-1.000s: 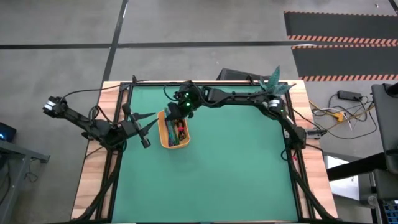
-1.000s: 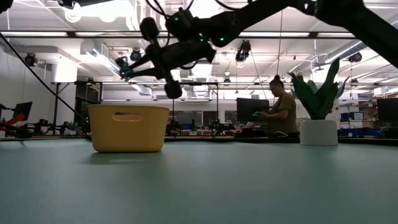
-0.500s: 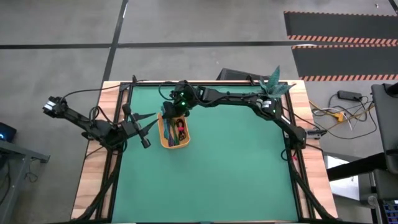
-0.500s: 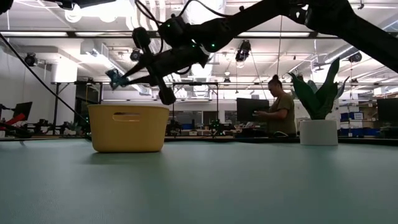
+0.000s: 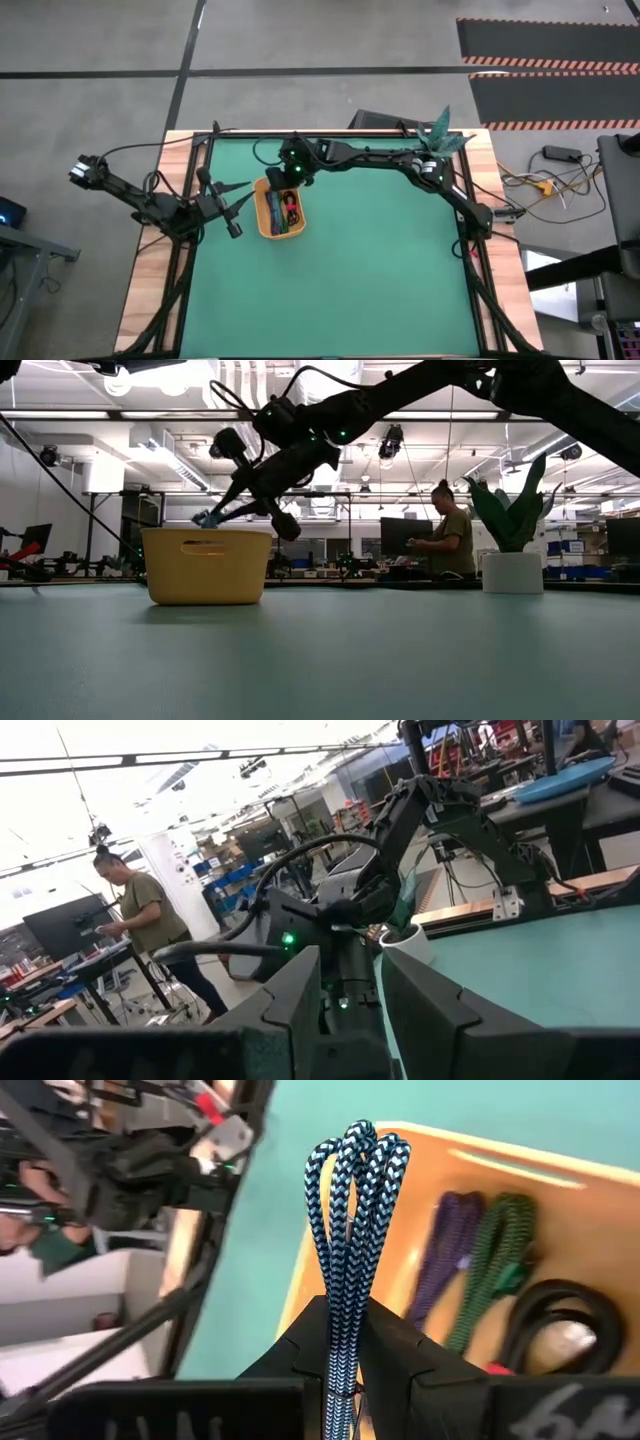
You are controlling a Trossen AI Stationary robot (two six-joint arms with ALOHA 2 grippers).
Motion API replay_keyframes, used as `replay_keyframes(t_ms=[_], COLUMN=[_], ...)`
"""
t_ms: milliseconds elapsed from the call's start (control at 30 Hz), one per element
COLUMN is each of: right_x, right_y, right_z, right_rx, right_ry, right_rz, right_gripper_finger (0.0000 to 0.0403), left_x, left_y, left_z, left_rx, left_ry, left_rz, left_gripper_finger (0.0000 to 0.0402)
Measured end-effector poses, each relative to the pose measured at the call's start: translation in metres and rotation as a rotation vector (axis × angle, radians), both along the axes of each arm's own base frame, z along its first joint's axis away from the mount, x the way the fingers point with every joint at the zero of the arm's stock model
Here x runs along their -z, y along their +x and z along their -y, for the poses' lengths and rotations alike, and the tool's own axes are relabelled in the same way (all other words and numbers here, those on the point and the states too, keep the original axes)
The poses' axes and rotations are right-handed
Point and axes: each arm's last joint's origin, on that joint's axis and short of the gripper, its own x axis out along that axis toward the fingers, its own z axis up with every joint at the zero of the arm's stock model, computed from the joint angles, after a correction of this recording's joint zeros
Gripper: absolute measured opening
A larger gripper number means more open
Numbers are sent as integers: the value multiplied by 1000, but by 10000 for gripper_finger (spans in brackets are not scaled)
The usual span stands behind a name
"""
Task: Pick and place USB-C Cables
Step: Put the blue USB cable into the orange bin
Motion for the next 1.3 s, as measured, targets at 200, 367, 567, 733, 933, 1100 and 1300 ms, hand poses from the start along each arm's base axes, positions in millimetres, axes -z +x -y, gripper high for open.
replay_keyframes(t_ms=[200,367,567,733,933,1100,1300], right_x=[4,4,4,5,6,8,8], right_y=[-3,-3,-3,-3,-4,-5,-4], right_z=[0,0,0,-1,-3,-5,-7], right_rx=[-6,1,12,27,34,31,27], right_ry=[-21,-26,-36,-51,-66,-69,-70], right_rz=[-49,-53,-56,-61,-86,-112,-112], right_gripper_finger=[28,28,28,28,28,28,28], left_x=[0,0,0,0,0,0,0], left_y=[0,0,0,0,0,0,0], left_z=[0,0,0,0,0,0,0], left_rx=[0,0,0,0,0,0,0], left_ry=[0,0,0,0,0,0,0], left_rz=[-1,-1,0,0,0,0,0], left_gripper_finger=[96,96,96,96,96,96,96])
